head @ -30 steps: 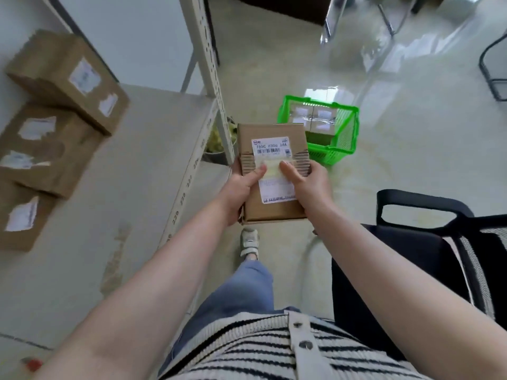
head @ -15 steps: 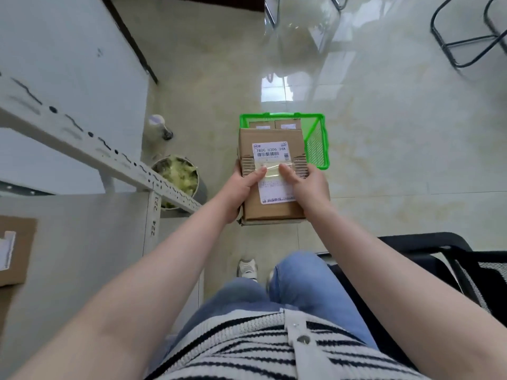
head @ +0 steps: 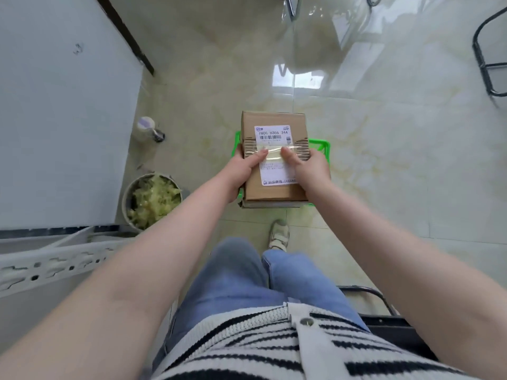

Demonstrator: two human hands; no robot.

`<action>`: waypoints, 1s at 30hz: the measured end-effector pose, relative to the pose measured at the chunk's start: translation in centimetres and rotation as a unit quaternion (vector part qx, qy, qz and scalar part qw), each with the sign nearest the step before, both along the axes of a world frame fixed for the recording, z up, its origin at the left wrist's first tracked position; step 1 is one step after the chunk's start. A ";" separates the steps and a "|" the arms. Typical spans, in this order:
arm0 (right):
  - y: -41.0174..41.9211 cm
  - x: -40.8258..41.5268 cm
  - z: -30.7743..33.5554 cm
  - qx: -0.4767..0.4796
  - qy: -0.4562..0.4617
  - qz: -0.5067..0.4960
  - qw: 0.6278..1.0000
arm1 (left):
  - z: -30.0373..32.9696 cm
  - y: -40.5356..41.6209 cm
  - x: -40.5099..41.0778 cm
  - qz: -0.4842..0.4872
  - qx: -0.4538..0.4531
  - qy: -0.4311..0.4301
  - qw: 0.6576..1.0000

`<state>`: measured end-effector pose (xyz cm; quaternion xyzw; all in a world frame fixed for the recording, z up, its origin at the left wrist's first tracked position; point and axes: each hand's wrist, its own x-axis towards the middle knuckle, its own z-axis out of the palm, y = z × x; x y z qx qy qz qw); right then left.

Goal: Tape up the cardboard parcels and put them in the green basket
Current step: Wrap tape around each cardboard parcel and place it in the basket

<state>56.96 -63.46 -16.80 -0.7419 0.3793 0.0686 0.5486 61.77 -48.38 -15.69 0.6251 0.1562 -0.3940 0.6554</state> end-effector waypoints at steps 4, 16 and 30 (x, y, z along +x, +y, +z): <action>-2.0 4.4 -1.9 -0.007 0.015 0.007 1.000 | -2.1 -2.2 4.3 -0.018 0.042 -0.019 0.999; -3.1 8.8 -23.9 0.053 0.143 -0.066 0.986 | -24.4 -5.9 10.4 -0.092 0.232 0.033 0.968; -1.9 15.7 -40.6 0.053 0.128 -0.068 0.988 | -41.1 -4.6 15.7 -0.022 0.231 -0.001 0.973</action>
